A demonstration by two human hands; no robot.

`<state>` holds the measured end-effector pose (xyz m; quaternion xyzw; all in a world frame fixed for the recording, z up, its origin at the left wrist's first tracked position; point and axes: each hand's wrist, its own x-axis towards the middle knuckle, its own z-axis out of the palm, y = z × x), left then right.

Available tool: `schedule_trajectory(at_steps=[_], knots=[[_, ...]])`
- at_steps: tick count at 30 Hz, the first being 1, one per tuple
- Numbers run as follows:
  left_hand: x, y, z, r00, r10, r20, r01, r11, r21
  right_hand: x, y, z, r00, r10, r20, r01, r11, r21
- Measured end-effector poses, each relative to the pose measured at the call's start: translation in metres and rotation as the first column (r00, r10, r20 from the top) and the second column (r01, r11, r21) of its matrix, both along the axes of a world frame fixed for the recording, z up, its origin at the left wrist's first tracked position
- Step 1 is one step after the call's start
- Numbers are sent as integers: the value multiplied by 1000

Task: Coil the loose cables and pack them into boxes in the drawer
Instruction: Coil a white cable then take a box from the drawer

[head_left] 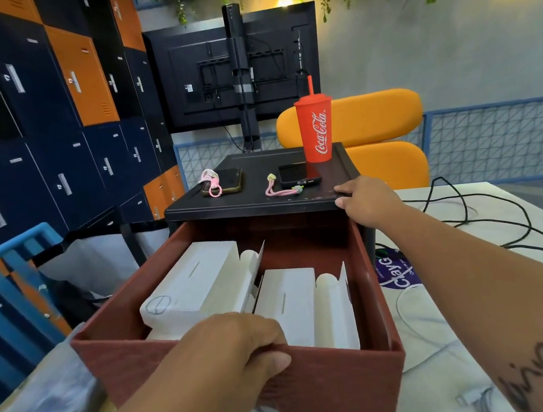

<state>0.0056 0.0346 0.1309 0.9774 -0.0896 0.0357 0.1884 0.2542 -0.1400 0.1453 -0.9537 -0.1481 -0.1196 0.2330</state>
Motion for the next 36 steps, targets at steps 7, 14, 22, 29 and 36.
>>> schedule_trajectory(at_steps=[7,14,22,29,36], knots=[[37,12,28,992,107,-67,-114,987,-114,-3,1,-10,999,6,46,-8,999,36],[116,74,11,851,525,-24,-508,834,218,-1,-2,-13,998,23,55,-25,999,30],[127,71,4,783,598,-168,-527,783,330,3,-4,-18,995,38,87,-43,998,49],[118,66,8,715,587,-379,-606,791,84,5,-8,-13,996,89,-30,-89,996,-20],[99,45,43,806,478,-347,-586,723,-365,-80,-19,17,961,277,-28,-235,860,453]])
